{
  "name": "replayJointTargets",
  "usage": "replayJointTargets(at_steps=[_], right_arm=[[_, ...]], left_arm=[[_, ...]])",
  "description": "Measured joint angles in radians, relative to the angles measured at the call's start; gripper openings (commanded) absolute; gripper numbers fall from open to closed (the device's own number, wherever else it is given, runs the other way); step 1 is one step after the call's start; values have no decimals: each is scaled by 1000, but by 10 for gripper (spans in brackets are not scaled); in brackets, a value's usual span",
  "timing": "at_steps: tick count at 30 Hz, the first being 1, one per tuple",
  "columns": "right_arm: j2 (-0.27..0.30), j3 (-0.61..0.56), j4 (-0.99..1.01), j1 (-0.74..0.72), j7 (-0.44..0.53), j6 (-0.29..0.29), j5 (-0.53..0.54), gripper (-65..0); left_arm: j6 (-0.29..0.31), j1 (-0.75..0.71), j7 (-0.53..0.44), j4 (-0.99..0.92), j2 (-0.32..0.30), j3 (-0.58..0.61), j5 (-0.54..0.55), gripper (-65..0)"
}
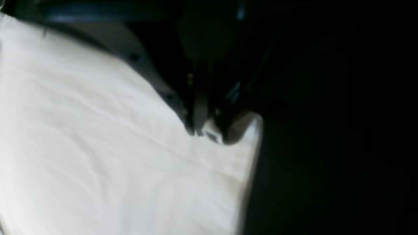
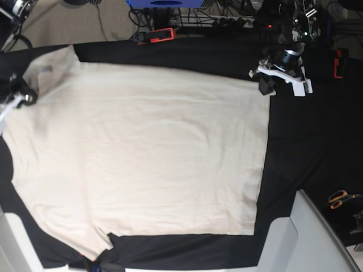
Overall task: Fold the T-shirt properly
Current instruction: 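Lift the gripped edge and fold it back over the shirt body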
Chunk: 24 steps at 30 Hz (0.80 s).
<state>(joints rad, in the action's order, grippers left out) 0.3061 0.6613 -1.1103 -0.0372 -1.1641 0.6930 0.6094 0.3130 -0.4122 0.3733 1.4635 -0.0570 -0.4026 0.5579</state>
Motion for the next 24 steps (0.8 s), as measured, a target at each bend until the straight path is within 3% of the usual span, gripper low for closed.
replayJointTargets(at_steps=[8,15,19,24], right_arm=[[23,-53,5,-77,43,0,9,-645],[46,-53,106,-167,70,0,10,-645],[67,-123,167,-186,108,0,-7,-645],[78,-203,260,-240,224,0,18,-645]], left_arm=[[-6,58,1,5,0,2,0,-650],[-14,140,63,-41,-2,1,-3,-650],[-14,164,68,-53,-6,2,-5,-650],[-15,209,72,-55,-18,5,-23,-650]])
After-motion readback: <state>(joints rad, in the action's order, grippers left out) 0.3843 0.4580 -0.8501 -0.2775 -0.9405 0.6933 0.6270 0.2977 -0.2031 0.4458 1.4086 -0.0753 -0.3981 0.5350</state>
